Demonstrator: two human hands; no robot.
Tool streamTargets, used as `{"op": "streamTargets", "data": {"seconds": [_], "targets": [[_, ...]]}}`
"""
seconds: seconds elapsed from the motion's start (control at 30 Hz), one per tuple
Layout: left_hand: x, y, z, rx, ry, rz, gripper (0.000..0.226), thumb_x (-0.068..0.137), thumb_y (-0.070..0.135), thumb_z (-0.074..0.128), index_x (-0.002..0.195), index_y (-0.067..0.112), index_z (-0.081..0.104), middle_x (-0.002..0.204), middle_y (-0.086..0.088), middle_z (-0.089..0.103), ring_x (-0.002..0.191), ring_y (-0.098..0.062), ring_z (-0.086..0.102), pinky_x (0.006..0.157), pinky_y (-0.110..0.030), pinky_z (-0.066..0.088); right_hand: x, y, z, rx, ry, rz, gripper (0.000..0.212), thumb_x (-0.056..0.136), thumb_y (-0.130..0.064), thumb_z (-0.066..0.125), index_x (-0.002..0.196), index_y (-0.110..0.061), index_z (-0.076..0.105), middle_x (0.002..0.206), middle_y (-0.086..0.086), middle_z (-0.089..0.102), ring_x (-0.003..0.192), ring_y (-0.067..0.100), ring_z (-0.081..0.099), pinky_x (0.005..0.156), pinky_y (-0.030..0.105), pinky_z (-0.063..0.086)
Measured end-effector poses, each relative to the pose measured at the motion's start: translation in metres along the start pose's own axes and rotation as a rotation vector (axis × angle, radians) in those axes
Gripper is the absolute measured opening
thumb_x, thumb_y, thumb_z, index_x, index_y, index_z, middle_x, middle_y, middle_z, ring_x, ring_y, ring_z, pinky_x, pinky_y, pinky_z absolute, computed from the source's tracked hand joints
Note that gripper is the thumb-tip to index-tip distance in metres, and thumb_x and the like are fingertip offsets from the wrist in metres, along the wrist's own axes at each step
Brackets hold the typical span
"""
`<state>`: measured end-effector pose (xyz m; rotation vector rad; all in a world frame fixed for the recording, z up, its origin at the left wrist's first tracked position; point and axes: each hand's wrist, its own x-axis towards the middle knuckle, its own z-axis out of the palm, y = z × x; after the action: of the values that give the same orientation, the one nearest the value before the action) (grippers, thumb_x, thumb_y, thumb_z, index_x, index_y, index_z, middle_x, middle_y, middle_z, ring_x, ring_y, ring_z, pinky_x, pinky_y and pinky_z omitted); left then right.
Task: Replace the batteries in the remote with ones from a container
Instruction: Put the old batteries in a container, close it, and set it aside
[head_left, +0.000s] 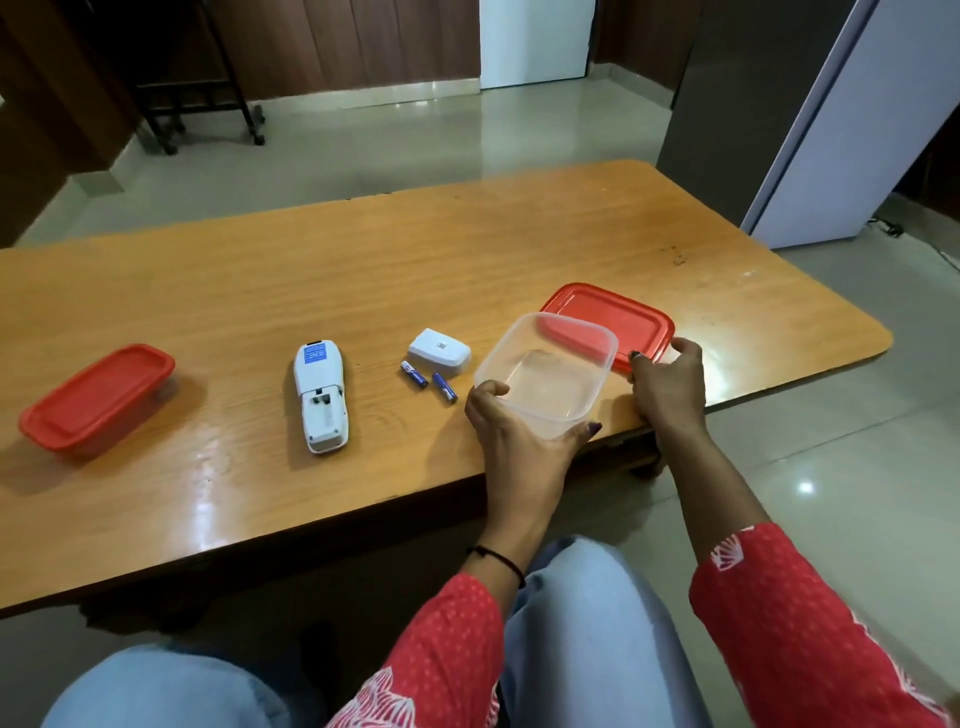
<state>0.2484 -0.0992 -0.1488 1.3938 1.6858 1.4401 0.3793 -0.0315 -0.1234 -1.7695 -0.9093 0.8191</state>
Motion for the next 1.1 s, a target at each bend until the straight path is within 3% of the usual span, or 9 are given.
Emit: {"op": "streamTargets", "data": {"seconds": [0.1,0.2,0.33,0.43,0.5,0.63,0.83,1.03,1.1], "targets": [[-0.002,-0.005,-0.007,0.013,-0.054,-0.021,0.077,0.057,0.029,0.087,0.107,0.022,0.029,0.128,-0.002,0.037,0.121,-0.013,0.040,0.100,-0.018,0.036,-0.034,-0.013,0.002,-0.003,0.054,-0.244,0.033,0.093,-0.017,0.048,0.126,-0.017,0.042,0.078,-0.003,0.058,0.063,0.008,0.055,0.048,0.019,0.039],[-0.001,-0.008,-0.015,0.034,-0.158,-0.060,0.078,0.058,0.039,0.084,0.113,0.028,0.029,0.140,-0.010,0.032,0.131,-0.022,0.036,0.106,-0.039,0.040,-0.062,-0.030,0.017,0.014,-0.004,-0.423,0.022,0.093,-0.013,0.049,0.114,-0.016,0.053,0.080,-0.009,0.057,0.067,0.007,0.057,0.051,0.007,0.041],[0.003,-0.012,-0.050,0.051,-0.214,-0.059,0.100,0.064,0.038,0.079,0.141,0.023,0.017,0.153,-0.015,0.012,0.143,-0.026,0.019,0.114,-0.043,0.029,-0.086,-0.044,0.047,-0.078,-0.101,-0.654,0.020,0.088,-0.010,0.053,0.104,-0.016,0.064,0.092,-0.003,0.067,0.094,0.021,0.058,0.082,0.039,0.048],[0.015,-0.020,-0.095,0.199,-0.070,0.003,0.075,0.081,0.008,0.064,0.144,0.009,0.023,0.154,-0.017,0.020,0.144,-0.026,0.017,0.118,-0.033,0.015,-0.101,-0.049,0.075,-0.308,-0.071,-0.833,0.017,0.084,-0.012,0.058,0.095,-0.016,0.069,0.090,0.000,0.072,0.097,0.025,0.054,0.083,0.040,0.034],[0.031,-0.026,-0.118,0.330,0.014,0.031,0.062,0.084,0.005,0.061,0.139,0.004,0.034,0.150,-0.015,0.031,0.144,-0.025,0.015,0.115,-0.025,0.010,-0.107,-0.050,0.095,-0.631,-0.104,-0.928,0.016,0.083,-0.013,0.056,0.093,-0.014,0.069,0.088,0.004,0.073,0.103,0.027,0.051,0.084,0.039,0.024],[0.067,-0.036,-0.134,0.639,-0.036,0.083,0.050,0.082,0.017,0.066,0.129,0.007,0.052,0.138,-0.009,0.052,0.145,-0.025,0.014,0.118,-0.040,0.008,-0.113,-0.053,0.123,-1.024,-0.275,-0.870,0.018,0.083,-0.009,0.050,0.095,-0.014,0.063,0.094,0.011,0.069,0.115,0.032,0.043,0.102,0.045,0.022],[0.095,-0.040,-0.129,0.780,-0.185,0.130,0.042,0.086,0.019,0.060,0.127,0.014,0.055,0.134,-0.002,0.057,0.146,-0.021,0.013,0.117,-0.039,-0.003,-0.102,-0.054,0.138,-1.079,-0.265,-0.797,0.020,0.083,-0.007,0.048,0.095,-0.014,0.062,0.093,0.010,0.068,0.114,0.031,0.041,0.097,0.041,0.025],[0.108,-0.044,-0.119,0.880,-0.257,0.134,0.041,0.084,0.037,0.062,0.120,0.018,0.059,0.131,-0.002,0.059,0.143,-0.024,0.023,0.117,-0.041,0.002,-0.086,-0.057,0.105,-0.607,-0.069,-0.692,0.013,0.084,-0.025,0.058,0.088,-0.023,0.070,0.085,-0.003,0.071,0.102,0.022,0.050,0.074,0.034,0.016],[0.109,-0.045,-0.112,0.904,-0.267,0.146,0.034,0.081,0.040,0.063,0.109,0.020,0.064,0.123,-0.001,0.063,0.141,-0.023,0.028,0.117,-0.042,0.005,-0.076,-0.050,0.078,-0.381,-0.037,-0.613,0.009,0.081,-0.030,0.062,0.082,-0.026,0.070,0.084,-0.010,0.071,0.100,0.019,0.056,0.083,0.033,0.022]]}}
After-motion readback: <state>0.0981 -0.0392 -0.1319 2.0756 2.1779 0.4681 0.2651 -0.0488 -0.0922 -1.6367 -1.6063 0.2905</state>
